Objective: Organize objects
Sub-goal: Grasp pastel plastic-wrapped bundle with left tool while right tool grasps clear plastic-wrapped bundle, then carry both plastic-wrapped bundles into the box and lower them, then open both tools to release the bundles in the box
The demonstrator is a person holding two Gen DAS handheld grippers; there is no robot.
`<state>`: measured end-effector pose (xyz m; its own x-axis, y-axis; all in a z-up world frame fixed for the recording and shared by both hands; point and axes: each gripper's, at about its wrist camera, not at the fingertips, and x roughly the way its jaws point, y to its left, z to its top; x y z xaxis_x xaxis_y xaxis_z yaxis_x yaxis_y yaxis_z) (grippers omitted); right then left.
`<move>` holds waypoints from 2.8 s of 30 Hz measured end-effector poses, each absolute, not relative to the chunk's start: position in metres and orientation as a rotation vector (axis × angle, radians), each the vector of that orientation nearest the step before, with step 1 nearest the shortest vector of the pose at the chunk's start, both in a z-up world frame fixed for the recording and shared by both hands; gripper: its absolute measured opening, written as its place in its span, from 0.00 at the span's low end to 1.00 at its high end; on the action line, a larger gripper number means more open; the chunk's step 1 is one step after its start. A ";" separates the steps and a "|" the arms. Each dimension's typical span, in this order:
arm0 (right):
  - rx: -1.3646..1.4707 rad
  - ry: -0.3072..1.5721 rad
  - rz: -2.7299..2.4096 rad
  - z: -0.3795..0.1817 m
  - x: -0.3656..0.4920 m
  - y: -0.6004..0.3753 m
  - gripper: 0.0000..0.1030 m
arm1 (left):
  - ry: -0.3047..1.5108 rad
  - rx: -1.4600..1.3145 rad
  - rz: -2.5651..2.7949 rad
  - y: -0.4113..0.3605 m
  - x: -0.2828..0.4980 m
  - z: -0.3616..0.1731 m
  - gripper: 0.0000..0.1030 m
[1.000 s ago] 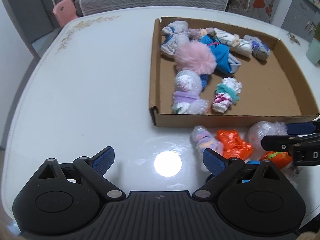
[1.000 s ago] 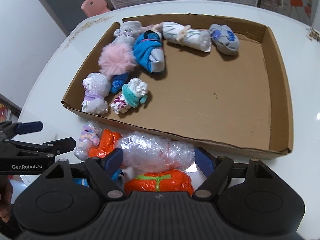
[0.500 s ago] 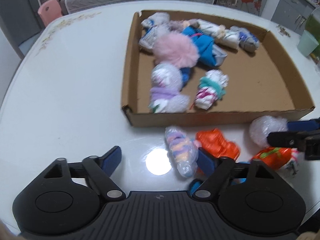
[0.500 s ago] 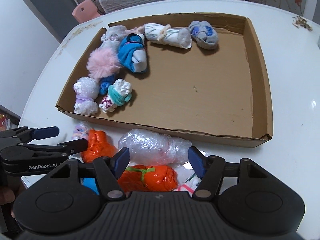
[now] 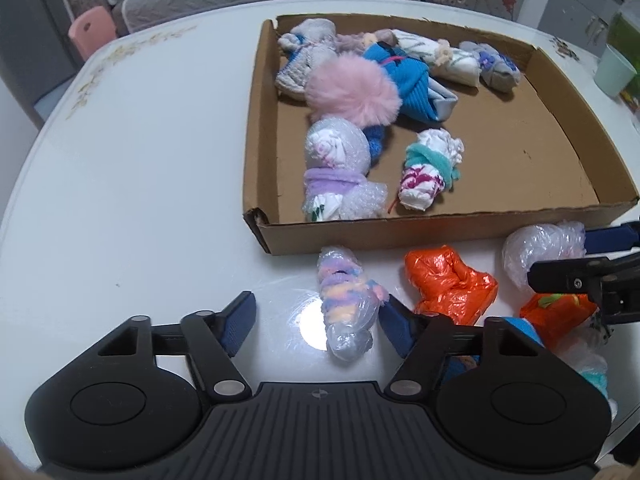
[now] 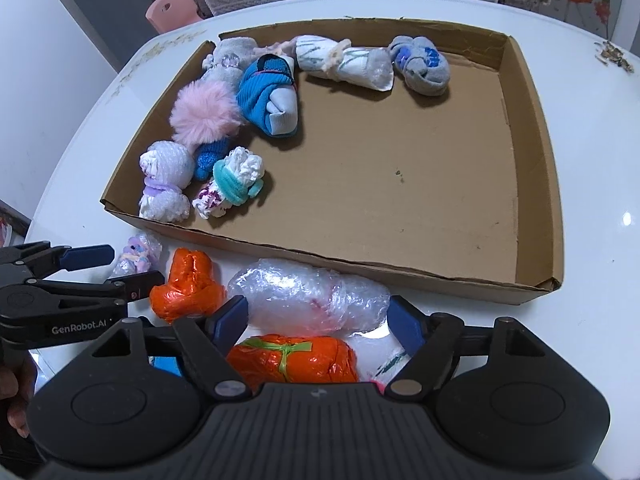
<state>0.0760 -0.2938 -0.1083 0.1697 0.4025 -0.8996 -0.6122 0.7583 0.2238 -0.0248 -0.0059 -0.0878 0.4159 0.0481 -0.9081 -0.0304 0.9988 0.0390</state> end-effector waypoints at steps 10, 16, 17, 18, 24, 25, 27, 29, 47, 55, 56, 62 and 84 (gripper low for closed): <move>-0.176 1.182 0.772 -0.098 0.076 -0.303 0.49 | 1.095 0.044 0.013 -0.006 -0.032 -0.078 0.31; -0.161 1.150 0.782 -0.084 0.072 -0.317 0.48 | 1.092 0.033 0.042 0.002 -0.040 -0.063 0.31; -0.158 1.141 0.785 -0.080 0.072 -0.319 0.48 | 1.088 0.038 0.043 0.001 -0.042 -0.059 0.31; -0.152 1.131 0.791 -0.075 0.072 -0.322 0.48 | 1.080 0.043 0.042 0.000 -0.043 -0.055 0.31; -0.167 0.966 0.787 -0.038 0.075 -0.340 0.48 | 0.919 0.108 -0.078 -0.025 -0.037 -0.010 0.31; -0.191 0.920 0.782 -0.032 0.077 -0.342 0.48 | 0.884 0.132 -0.113 -0.032 -0.032 -0.002 0.31; -0.249 0.833 0.771 -0.023 0.081 -0.343 0.49 | 0.837 0.180 -0.180 -0.047 -0.020 0.008 0.31; -0.280 0.778 0.766 -0.019 0.090 -0.343 0.49 | 0.826 0.225 -0.235 -0.065 -0.002 0.010 0.31; -0.509 0.743 0.904 -0.066 0.175 -0.324 0.49 | 1.046 0.123 -0.312 -0.116 0.130 -0.078 0.31; -0.582 0.757 0.934 -0.086 0.196 -0.310 0.49 | 1.035 0.065 -0.303 -0.113 0.146 -0.097 0.32; -0.578 0.755 0.936 -0.087 0.196 -0.309 0.49 | 1.025 0.063 -0.301 -0.113 0.146 -0.098 0.32; -0.579 0.738 0.928 -0.089 0.193 -0.310 0.49 | 1.004 0.037 -0.291 -0.114 0.146 -0.096 0.32; -0.573 0.727 0.909 -0.076 0.196 -0.311 0.61 | 1.036 0.068 -0.167 -0.116 0.147 -0.085 0.68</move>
